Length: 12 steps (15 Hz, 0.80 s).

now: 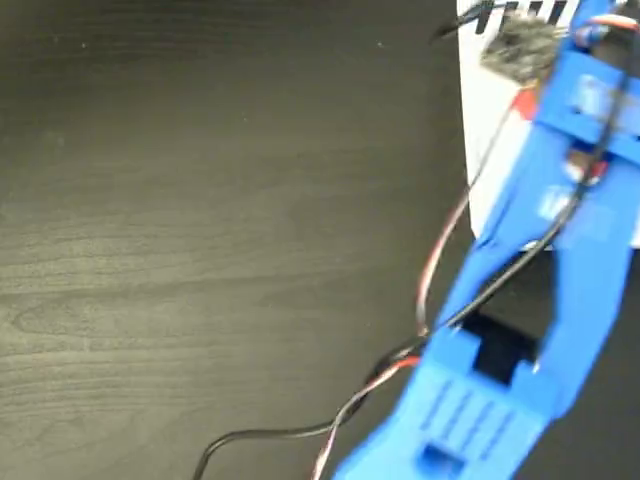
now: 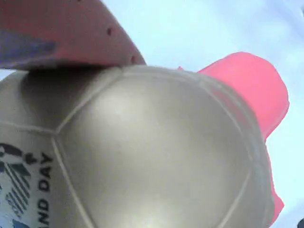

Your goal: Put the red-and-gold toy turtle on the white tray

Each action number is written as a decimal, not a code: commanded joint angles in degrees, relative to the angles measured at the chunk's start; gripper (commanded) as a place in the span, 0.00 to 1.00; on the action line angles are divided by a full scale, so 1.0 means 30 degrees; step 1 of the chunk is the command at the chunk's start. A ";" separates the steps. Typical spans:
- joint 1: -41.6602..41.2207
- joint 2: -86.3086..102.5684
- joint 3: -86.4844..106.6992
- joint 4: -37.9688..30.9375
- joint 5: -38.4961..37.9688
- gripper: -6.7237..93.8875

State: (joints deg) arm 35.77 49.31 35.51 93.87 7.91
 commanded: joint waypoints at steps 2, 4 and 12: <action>0.0029 0.0645 -0.1670 0.0293 0.0645 0.07; -0.0176 0.0498 -0.1377 0.0293 0.0557 0.07; -0.0088 -0.0059 0.0059 -0.0469 0.0205 0.07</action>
State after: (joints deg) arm 34.72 46.85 37.00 92.64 8.17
